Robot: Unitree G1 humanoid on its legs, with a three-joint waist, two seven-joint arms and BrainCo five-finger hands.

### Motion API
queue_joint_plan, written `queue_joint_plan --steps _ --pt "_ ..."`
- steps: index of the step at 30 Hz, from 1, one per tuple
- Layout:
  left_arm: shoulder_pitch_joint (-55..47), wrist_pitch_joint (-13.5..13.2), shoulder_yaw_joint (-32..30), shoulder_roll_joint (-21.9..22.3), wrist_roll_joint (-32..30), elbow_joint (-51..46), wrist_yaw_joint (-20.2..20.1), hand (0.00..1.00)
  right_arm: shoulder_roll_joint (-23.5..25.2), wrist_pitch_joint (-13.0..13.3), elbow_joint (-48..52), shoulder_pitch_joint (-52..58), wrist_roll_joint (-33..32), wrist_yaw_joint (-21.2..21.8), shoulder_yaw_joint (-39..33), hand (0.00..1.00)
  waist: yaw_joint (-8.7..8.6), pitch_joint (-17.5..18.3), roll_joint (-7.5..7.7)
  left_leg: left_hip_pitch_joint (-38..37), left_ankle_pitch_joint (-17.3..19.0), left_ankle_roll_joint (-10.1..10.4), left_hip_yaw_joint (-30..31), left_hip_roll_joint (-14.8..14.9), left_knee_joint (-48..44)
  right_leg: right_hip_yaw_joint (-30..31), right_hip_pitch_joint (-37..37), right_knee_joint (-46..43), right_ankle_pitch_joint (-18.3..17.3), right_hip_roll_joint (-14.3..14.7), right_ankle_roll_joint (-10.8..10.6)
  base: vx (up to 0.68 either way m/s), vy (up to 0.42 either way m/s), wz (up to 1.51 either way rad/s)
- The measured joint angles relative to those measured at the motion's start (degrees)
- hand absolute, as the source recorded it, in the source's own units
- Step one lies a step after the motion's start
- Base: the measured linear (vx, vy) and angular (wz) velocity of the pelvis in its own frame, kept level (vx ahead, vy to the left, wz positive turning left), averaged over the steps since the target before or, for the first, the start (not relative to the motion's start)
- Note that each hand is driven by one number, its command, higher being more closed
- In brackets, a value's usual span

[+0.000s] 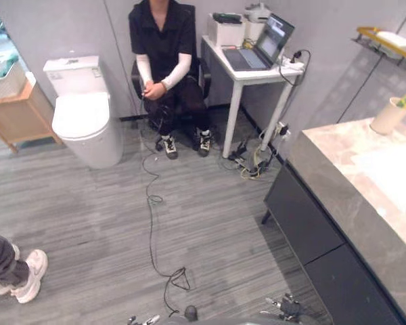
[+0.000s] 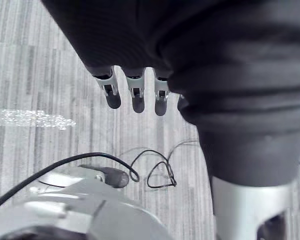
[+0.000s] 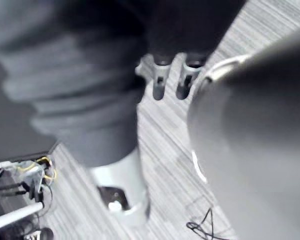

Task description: Organize washtable

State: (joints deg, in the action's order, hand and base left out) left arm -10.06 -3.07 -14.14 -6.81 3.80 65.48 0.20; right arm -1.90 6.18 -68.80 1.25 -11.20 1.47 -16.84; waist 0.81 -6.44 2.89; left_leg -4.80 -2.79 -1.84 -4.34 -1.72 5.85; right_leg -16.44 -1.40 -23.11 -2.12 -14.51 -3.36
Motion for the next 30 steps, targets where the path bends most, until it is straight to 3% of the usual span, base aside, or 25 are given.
queue_joint_plan --steps 3,5,8,13,20,25,26,27,28,29,30 --pt "-0.3 0.0 -0.1 -0.1 0.0 0.0 0.1 0.0 0.1 0.1 0.0 0.5 -0.3 0.0 -0.1 0.0 -0.06 0.0 0.41 0.1 0.0 0.1 1.7 0.5 0.0 7.7 0.0 0.3 -0.5 2.3 -0.7 -0.05 -0.019 0.17" --pt "-0.2 0.0 -0.1 -0.1 0.0 0.0 0.1 0.0 0.2 0.1 -0.1 1.0 -0.8 0.0 -0.2 0.0 -0.06 0.6 0.41 1.4 -1.1 1.5 3.0 0.7 0.0 10.8 0.3 2.8 -1.7 3.5 -1.2 -0.03 -0.037 0.04" --pt "0.4 0.0 -0.1 -0.2 0.0 0.1 0.0 0.0 0.3 0.1 -0.3 1.4 -1.2 0.0 -1.0 0.0 -0.04 1.9 0.71 3.4 -2.7 2.1 4.7 0.9 0.0 10.2 1.8 9.2 -2.7 4.7 -0.8 -0.01 -0.079 0.11" --pt "1.5 -0.1 0.0 0.0 0.0 0.6 0.0 0.0 -0.2 0.1 -0.7 1.2 -1.1 0.0 -1.8 0.0 -0.06 2.1 -0.59 4.8 -4.6 3.2 5.8 2.3 0.0 10.2 4.3 16.2 -2.9 6.5 -0.5 -0.01 -0.122 0.07" --pt "2.4 -0.2 0.0 0.6 0.1 2.3 0.0 0.0 -1.1 0.3 -1.7 0.9 -1.1 0.0 -2.0 0.0 -0.11 1.4 -0.88 5.5 -6.2 4.4 9.0 3.2 0.1 7.4 5.5 16.8 -4.7 7.8 -0.4 -0.11 -0.055 0.26" --pt "1.9 -0.2 -4.3 1.6 0.4 0.6 -0.1 0.0 -1.0 0.4 -1.7 0.3 -1.0 -0.1 -1.9 0.0 0.31 0.1 -1.23 8.4 -6.2 4.2 8.8 3.0 -2.0 5.0 6.0 14.4 -6.5 8.1 -0.5 -0.08 -0.006 0.67" --pt "1.1 -0.4 -5.4 2.2 0.7 -0.7 0.0 0.0 -0.5 0.3 -1.7 -0.3 -1.0 0.0 -2.5 0.0 0.28 -0.1 -0.57 10.1 -5.1 3.0 7.4 3.2 -2.9 4.6 5.0 14.5 -6.1 8.0 0.7 -0.07 0.024 0.58" --pt "1.2 -0.6 -7.0 2.1 0.8 -1.0 -0.1 0.0 0.3 0.3 -1.8 -0.4 -0.9 0.0 -3.1 0.0 0.49 -0.1 1.17 10.8 -3.1 1.3 4.0 3.5 -4.7 3.8 4.9 15.3 -4.9 6.5 0.5 -0.06 0.061 0.47" --pt "1.6 -0.5 -9.3 1.6 0.8 -1.2 0.0 0.0 1.3 0.4 -1.6 -1.5 -0.9 -0.1 -4.3 0.0 0.55 -1.5 1.87 15.7 0.7 -2.0 -6.9 6.1 -21.8 2.0 5.0 14.9 -3.9 5.2 0.0 0.03 0.081 0.38" --pt "0.9 -0.6 -10.6 2.3 1.1 -1.3 0.0 0.0 1.3 0.4 -1.6 -1.4 -1.0 -0.1 -5.3 0.0 0.86 -1.8 1.33 17.4 6.6 -1.7 -14.1 10.1 -34.6 1.1 5.7 14.2 -3.9 4.9 -0.1 0.05 0.082 0.39" --pt "0.6 -0.5 -10.7 2.7 1.2 -1.2 0.0 0.0 1.1 0.4 -1.5 -1.3 -1.0 -0.1 -5.4 0.0 1.28 -1.7 0.48 17.4 8.5 -2.1 -16.8 11.9 -37.9 0.6 6.1 13.9 -4.0 5.1 -0.2 0.06 0.094 0.35"
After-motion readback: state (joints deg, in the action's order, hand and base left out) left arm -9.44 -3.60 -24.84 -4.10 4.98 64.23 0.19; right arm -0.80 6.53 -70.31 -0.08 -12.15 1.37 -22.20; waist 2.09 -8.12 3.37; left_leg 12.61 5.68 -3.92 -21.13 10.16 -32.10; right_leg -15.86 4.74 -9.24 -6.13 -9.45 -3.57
